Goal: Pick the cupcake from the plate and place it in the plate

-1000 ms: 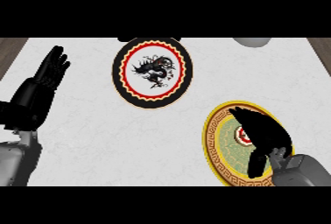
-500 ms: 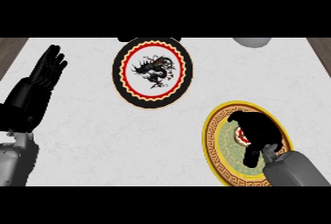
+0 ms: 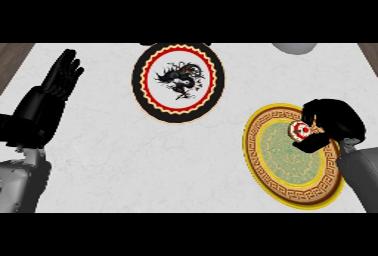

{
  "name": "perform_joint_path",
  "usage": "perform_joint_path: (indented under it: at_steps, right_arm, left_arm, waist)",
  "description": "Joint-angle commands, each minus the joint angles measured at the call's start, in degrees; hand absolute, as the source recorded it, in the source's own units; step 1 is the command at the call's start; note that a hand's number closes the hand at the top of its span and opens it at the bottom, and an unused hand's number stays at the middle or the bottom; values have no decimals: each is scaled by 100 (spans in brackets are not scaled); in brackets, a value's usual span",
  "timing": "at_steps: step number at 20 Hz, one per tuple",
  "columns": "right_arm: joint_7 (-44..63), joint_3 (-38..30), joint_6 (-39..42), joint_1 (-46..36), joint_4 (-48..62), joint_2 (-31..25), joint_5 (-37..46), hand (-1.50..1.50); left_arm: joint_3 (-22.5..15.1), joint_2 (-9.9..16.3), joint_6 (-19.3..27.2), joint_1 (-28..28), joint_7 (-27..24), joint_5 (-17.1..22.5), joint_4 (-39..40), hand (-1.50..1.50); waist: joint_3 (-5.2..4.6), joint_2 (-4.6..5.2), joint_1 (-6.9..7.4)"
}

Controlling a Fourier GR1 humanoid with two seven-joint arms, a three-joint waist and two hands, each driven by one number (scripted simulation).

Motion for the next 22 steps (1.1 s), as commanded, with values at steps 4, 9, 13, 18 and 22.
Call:
perform_joint_path:
  at_steps: [4,9,13,18,22]
  right_arm:
    - [-1432,-888,-1473,-1042,1960,-534,182,150]
    - [-2404,-1219,-1450,-1545,2306,-378,-317,150]
    - [-2880,-1150,-1402,-1451,1444,-73,-640,150]
    - [-3184,-1332,-805,-1531,556,381,-1556,150]
    - [-2699,-1143,-426,-1383,-434,727,-1768,150]
  left_arm:
    - [23,-29,-109,-85,-234,-38,272,0]
    - [44,-64,-110,55,82,25,-136,0]
    - [227,-24,-83,53,-308,-106,361,0]
    - [30,-204,66,253,-217,-257,37,0]
    - [192,-66,-163,236,36,-16,-78,0]
  waist:
    - [7,27,61]
    - [-1,-43,-19]
    - [-8,-59,-122]
    - [-8,-91,-167]
    - [-10,-99,-175]
